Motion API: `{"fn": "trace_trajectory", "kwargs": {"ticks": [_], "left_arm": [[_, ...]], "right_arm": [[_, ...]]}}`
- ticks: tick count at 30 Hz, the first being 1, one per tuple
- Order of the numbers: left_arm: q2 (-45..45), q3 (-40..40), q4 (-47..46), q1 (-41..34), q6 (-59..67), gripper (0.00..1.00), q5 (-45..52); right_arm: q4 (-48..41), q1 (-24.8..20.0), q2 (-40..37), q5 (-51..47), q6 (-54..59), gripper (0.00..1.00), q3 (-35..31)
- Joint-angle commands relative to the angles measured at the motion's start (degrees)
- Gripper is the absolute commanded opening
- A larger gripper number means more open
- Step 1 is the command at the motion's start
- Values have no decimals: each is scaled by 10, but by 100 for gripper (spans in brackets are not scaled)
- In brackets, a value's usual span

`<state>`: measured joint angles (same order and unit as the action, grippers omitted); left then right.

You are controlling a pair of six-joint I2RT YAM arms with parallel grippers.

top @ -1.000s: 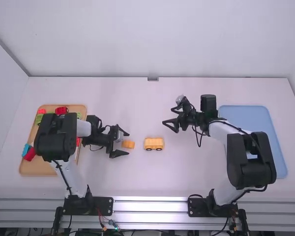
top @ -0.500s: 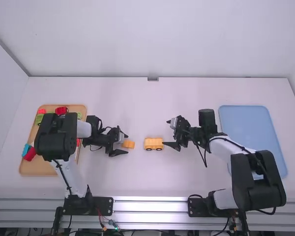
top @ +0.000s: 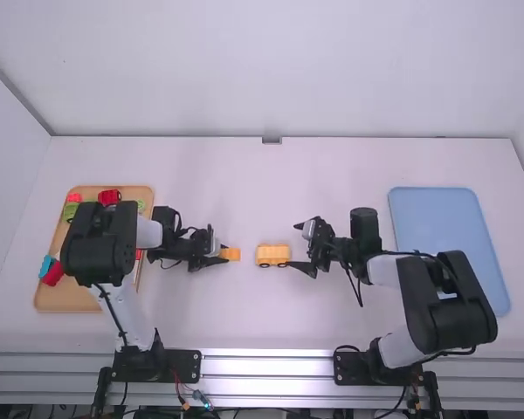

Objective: Assemble lego blocks to make yellow taxi

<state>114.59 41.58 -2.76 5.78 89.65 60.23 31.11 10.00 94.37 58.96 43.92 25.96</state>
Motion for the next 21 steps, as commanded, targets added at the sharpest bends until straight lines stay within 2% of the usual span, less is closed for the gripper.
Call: {"fn": "trace_trajectory", "kwargs": {"ticks": [1,5,7,12,16,21], "left_arm": [[7,-26,17,-1,2,29,-4],[-2,-33,54,-1,-43,35,51],[-12,-31,52,-1,-68,34,61],[-69,-13,14,-7,-143,20,63],[-120,-25,12,-33,-163,21,52],[-154,-49,79,-72,-236,19,17]], "right_arm": [[1,0,10,5,-4,99,-4],[1,2,32,-2,36,99,-4],[5,2,44,8,49,99,-4],[80,2,120,48,82,99,-4],[166,2,185,49,57,98,2],[178,8,251,73,44,98,46]]}}
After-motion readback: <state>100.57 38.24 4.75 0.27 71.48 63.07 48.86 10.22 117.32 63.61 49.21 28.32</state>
